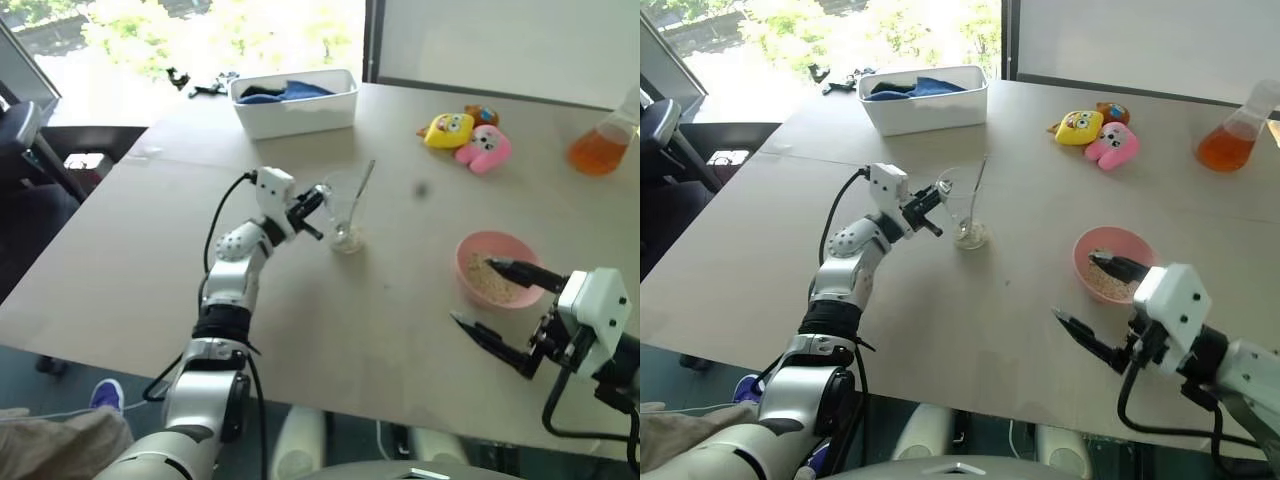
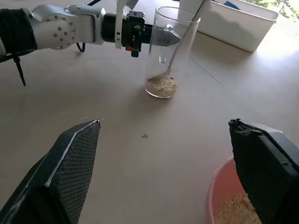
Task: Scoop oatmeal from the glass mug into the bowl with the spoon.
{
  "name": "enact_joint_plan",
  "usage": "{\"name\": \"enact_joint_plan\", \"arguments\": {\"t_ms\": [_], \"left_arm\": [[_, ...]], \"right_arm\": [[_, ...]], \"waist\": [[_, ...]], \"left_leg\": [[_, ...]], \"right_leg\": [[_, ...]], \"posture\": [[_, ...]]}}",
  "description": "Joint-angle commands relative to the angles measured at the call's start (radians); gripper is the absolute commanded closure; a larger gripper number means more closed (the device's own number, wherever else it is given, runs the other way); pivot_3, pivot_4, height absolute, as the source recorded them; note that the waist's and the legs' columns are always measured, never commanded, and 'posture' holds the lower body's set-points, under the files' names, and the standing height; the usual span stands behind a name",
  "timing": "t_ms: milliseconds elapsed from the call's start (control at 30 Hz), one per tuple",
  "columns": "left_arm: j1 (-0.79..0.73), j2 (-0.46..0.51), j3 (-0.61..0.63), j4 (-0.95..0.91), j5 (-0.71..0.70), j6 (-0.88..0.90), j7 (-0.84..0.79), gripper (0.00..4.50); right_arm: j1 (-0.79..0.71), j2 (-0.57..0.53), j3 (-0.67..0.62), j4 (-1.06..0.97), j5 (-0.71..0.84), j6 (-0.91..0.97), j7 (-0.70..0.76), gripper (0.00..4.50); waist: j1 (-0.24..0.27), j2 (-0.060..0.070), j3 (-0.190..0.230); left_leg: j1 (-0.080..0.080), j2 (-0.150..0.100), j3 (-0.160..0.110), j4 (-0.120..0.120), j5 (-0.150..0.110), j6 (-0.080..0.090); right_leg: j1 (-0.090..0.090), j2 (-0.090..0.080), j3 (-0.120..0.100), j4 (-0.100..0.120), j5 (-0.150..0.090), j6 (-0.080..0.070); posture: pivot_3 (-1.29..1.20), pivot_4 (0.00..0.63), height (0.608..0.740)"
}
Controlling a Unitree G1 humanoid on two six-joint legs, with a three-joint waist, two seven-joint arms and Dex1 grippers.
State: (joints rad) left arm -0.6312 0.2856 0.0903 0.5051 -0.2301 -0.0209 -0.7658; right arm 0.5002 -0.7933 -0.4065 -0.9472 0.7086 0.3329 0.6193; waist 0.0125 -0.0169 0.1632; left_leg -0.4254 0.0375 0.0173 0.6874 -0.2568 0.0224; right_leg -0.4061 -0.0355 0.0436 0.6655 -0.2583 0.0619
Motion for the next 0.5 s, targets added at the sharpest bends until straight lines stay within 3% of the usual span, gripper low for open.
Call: {"name": "enact_joint_plan", "arguments": {"t_ms": [33, 67, 167, 333, 367, 400, 500], "left_arm": [[-0.027, 0.028, 0.000, 0.043, -0.022, -0.057, -0.089, 4.50], [-0.034, 0.032, -0.001, 0.064, -0.021, -0.065, -0.107, 4.50], [-0.051, 0.038, -0.005, 0.114, -0.013, -0.095, -0.131, 3.45], [-0.024, 0.047, 0.000, 0.101, -0.017, -0.098, -0.136, 1.17], [-0.009, 0.053, 0.002, 0.082, -0.021, -0.093, -0.135, 0.46], [0.010, 0.061, 0.004, 0.053, -0.025, -0.083, -0.134, 0.13], [0.081, 0.089, 0.015, -0.058, -0.045, -0.028, -0.121, 0.05]], "right_arm": [[0.042, 0.047, -0.054, -0.032, -0.050, -0.064, 0.029, 0.06], [0.048, 0.056, -0.049, -0.029, -0.068, -0.072, 0.035, 0.06], [0.052, 0.078, -0.032, -0.024, -0.092, -0.083, 0.043, 0.00], [0.060, 0.093, 0.003, -0.003, -0.165, -0.073, 0.040, 0.00], [0.064, 0.098, 0.006, 0.003, -0.175, -0.074, 0.043, 0.00], [0.069, 0.103, 0.003, 0.009, -0.177, -0.070, 0.042, 0.00], [0.092, 0.129, -0.028, 0.035, -0.187, -0.081, 0.047, 0.00]], "waist": [[-0.003, 0.000, 0.000], [-0.003, 0.000, 0.000], [-0.001, 0.000, 0.000], [-0.001, -0.001, 0.000], [0.000, -0.001, 0.000], [-0.001, 0.000, 0.000], [-0.003, 0.000, -0.001]], "left_leg": [[0.003, 0.000, 0.001, 0.000, 0.000, 0.000], [0.007, 0.000, 0.002, 0.000, 0.000, 0.000], [0.012, 0.001, 0.001, -0.001, 0.000, 0.000], [0.012, 0.001, 0.001, 0.000, 0.000, 0.000], [0.012, 0.001, 0.001, 0.000, 0.000, 0.000], [0.012, 0.001, 0.001, -0.001, 0.000, 0.000], [0.012, 0.001, 0.001, -0.001, 0.000, 0.000]], "right_leg": [[0.003, 0.000, 0.000, 0.000, 0.000, 0.000], [0.006, 0.000, 0.001, -0.001, 0.000, 0.000], [0.012, 0.001, 0.001, -0.001, 0.000, 0.000], [0.012, 0.001, 0.001, -0.001, 0.000, 0.000], [0.011, 0.001, 0.001, -0.001, 0.000, 0.000], [0.011, 0.001, 0.001, -0.001, 0.000, 0.000], [0.011, 0.001, 0.001, -0.001, 0.000, 0.000]], "posture": [[0.00, 0.150, 0.740], [0.00, 0.150, 0.740], [0.00, 0.150, 0.740], [0.00, 0.150, 0.740], [0.00, 0.150, 0.740], [0.00, 0.150, 0.740], [0.00, 0.150, 0.740]]}}
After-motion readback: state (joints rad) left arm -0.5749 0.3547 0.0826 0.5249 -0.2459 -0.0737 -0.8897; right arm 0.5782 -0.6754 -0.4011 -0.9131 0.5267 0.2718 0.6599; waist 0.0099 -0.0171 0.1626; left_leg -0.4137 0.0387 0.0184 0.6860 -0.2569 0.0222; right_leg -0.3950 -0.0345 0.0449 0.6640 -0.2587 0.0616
